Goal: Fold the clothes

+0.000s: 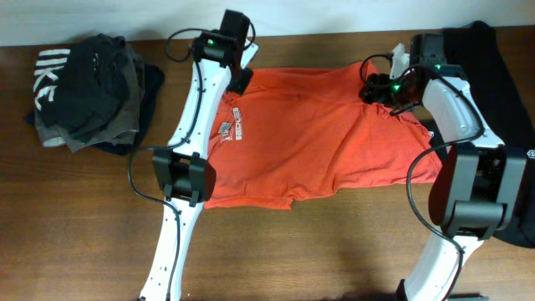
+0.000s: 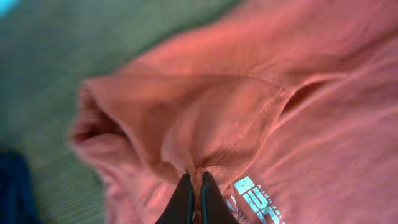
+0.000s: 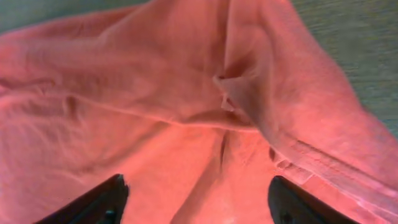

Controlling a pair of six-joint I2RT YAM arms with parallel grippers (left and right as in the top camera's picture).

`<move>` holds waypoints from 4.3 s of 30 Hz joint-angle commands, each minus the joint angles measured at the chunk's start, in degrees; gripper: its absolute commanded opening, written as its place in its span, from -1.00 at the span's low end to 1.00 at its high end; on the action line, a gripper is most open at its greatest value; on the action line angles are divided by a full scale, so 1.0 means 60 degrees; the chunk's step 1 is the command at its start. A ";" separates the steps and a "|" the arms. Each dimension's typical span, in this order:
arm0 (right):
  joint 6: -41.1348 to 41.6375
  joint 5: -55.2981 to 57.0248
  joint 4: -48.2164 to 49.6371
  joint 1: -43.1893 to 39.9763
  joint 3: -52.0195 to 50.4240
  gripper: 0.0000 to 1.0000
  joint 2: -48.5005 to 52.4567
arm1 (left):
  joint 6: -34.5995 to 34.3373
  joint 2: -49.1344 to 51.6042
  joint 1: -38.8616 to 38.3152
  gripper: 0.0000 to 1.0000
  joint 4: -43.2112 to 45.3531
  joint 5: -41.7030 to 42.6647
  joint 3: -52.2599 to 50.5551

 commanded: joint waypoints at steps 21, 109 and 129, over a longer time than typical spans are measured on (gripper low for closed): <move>0.0448 0.1993 -0.0364 -0.0076 -0.0219 0.03 0.0911 | -0.0616 0.0025 0.0069 -0.99 -0.0335 -0.0131 0.1013; 0.0594 0.1869 -0.3064 -0.0433 0.3679 -0.70 0.0783 | -0.0648 -0.1322 0.0291 -0.99 -0.0539 -0.0943 0.1388; 0.0069 0.1909 -0.2029 -0.0437 0.3104 -0.01 0.1574 | -0.0645 -0.1319 0.0291 -0.99 -0.0543 -0.0878 0.1370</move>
